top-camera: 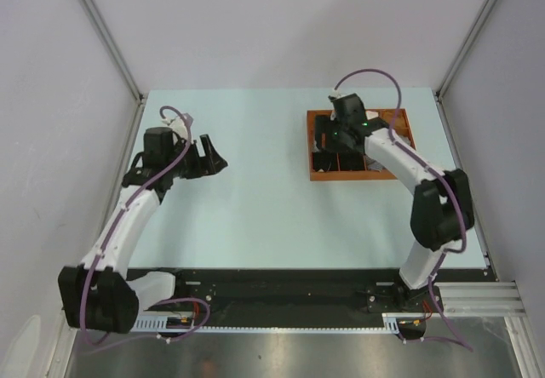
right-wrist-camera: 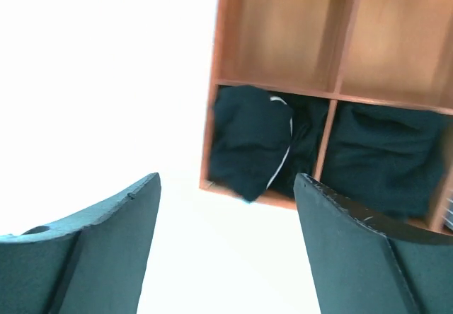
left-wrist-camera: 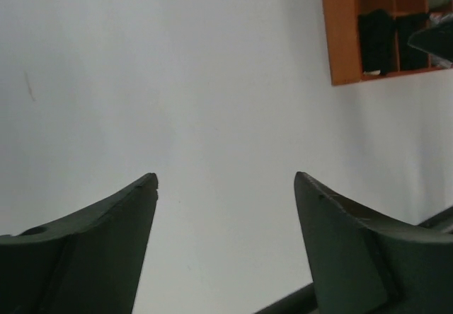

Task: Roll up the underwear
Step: Place the underwear in the storage box, then reset both arms

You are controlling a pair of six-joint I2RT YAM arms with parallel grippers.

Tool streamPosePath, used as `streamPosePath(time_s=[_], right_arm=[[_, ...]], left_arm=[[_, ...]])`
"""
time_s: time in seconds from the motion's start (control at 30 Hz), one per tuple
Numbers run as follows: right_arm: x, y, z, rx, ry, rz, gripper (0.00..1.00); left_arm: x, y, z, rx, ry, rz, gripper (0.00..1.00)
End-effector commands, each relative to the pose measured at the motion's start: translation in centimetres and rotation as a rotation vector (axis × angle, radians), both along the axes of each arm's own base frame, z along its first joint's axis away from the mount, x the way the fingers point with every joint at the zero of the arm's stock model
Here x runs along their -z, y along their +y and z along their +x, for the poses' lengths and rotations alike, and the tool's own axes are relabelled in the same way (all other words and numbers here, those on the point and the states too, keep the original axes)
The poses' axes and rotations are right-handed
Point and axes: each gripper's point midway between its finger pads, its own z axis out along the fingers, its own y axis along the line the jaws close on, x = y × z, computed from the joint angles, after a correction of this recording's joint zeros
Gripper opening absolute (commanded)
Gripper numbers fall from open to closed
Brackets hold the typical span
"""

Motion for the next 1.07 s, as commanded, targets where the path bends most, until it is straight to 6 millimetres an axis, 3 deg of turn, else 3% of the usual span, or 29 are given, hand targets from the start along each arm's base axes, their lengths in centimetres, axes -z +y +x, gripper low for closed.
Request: streamPosePath(time_s=[0.0, 0.03, 0.07, 0.2, 0.23, 0.27, 0.43, 0.47, 0.5, 0.57, 0.77, 1.03], right_arm=[[-6.2, -1.0, -0.9, -0.015, -0.13, 0.14, 0.81], [-8.1, -1.7, -1.5, -0.001, -0.174, 0.168, 0.82], [-8.6, -2.4, -1.6, 0.029, -0.192, 0.194, 0.82], [-10.6, -6.1, -4.4, 0.138, -0.285, 0.191, 0.82], [-9.3, -6.8, -5.6, 0.155, -0.276, 0.179, 0.82], [-11.3, -8.1, -6.5, 0.195, -0.354, 0.174, 0.82], [-10.6, -11.3, -10.6, 0.28, -0.46, 0.145, 0.82], [-9.0, -12.1, -11.3, 0.301, -0.445, 0.117, 0.82], [-9.6, -12.5, -12.1, 0.31, -0.472, 0.126, 0.83], [-8.3, -13.5, -13.0, 0.338, -0.457, 0.089, 0.82], [-8.5, -14.4, -14.0, 0.334, -0.5, 0.058, 0.82], [-8.4, -13.6, -13.5, 0.307, -0.498, 0.067, 0.82]], left_arm=[[-6.5, 2.5, 0.4, -0.071, -0.296, 0.11, 0.88], [-7.1, 2.7, 0.3, -0.078, -0.326, 0.117, 0.91], [-7.5, 2.9, 0.0, -0.082, -0.351, 0.123, 0.98], [-9.3, 2.9, -0.6, -0.078, -0.425, 0.117, 1.0], [-9.6, 2.8, -0.8, -0.075, -0.437, 0.114, 1.0], [-9.8, 2.8, -0.8, -0.077, -0.442, 0.111, 1.0], [-10.4, 3.0, -1.1, -0.089, -0.468, 0.114, 1.0], [-10.5, 3.0, -1.1, -0.089, -0.472, 0.111, 1.0], [-10.5, 3.0, -1.1, -0.089, -0.475, 0.11, 1.0], [-10.6, 2.9, -1.2, -0.082, -0.479, 0.109, 1.0], [-10.8, 2.7, -1.4, -0.074, -0.496, 0.101, 1.0], [-11.4, 2.8, -1.7, -0.075, -0.53, 0.102, 1.0]])
